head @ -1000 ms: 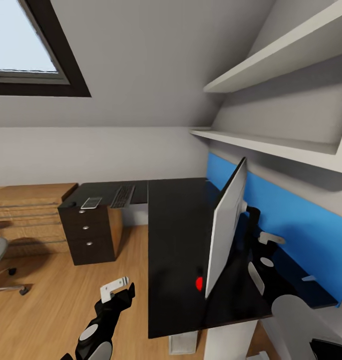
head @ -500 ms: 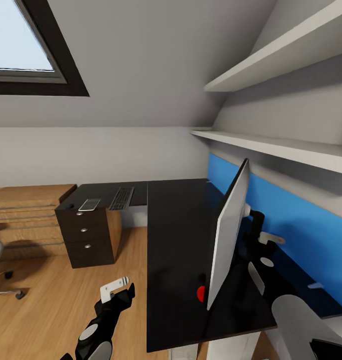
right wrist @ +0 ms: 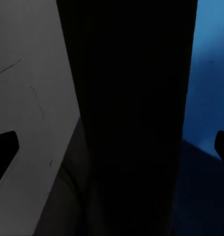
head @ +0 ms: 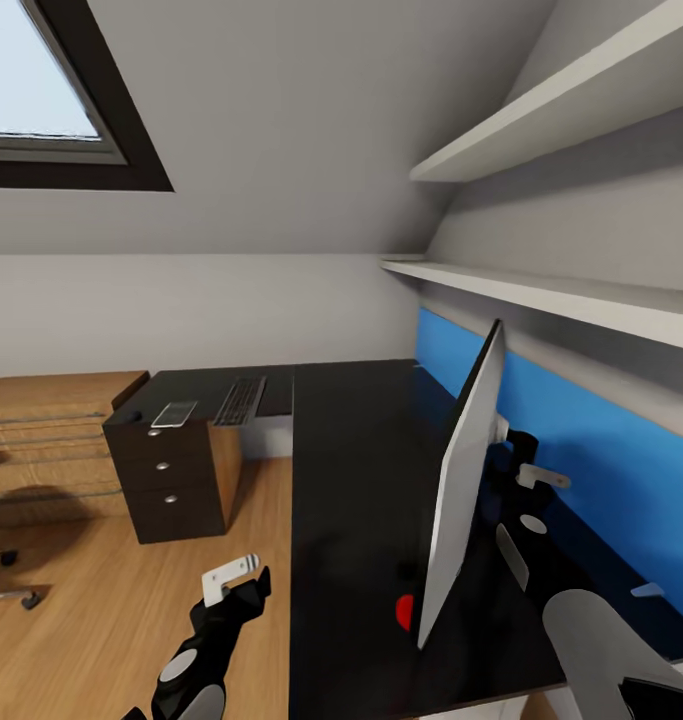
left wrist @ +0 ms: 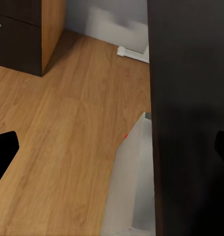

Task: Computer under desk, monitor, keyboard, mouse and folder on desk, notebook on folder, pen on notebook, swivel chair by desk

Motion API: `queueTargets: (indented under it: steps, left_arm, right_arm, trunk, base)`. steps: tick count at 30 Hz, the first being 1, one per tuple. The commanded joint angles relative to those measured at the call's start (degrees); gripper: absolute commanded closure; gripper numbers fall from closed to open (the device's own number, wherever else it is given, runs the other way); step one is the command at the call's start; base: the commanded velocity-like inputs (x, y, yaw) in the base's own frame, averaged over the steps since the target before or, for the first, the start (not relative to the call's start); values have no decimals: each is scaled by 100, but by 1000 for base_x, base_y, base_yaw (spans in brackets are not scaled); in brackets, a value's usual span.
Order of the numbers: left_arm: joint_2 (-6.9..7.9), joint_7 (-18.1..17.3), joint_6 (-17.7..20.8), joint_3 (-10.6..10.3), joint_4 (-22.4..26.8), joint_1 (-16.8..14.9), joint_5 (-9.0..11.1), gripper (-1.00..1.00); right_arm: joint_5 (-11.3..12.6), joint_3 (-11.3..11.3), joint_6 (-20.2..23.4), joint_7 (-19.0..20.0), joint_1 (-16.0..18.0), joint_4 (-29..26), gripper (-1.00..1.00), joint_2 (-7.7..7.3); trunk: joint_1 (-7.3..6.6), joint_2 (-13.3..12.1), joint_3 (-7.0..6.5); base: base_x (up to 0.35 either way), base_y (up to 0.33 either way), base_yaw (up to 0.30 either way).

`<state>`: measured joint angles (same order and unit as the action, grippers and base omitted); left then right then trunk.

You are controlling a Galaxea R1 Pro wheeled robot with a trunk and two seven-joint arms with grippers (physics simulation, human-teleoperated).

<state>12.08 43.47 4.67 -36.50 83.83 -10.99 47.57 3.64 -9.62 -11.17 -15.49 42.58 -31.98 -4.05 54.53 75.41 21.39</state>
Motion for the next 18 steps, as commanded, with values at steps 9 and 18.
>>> queueTargets:
  steps: [9,18]
  left_arm:
    - [-14,39,25,-44,3,-8,21,-100]
    - [-22,39,25,-58,3,-8,24,-100]
  right_arm:
    - [31,13,-26,11,5,-1,-100,1]
    - [31,13,-26,11,5,0,100,9]
  trunk:
    - [2,4,6]
    - [2,4,6]
  base:
    - [116,0,0]
    - [3,0,0]
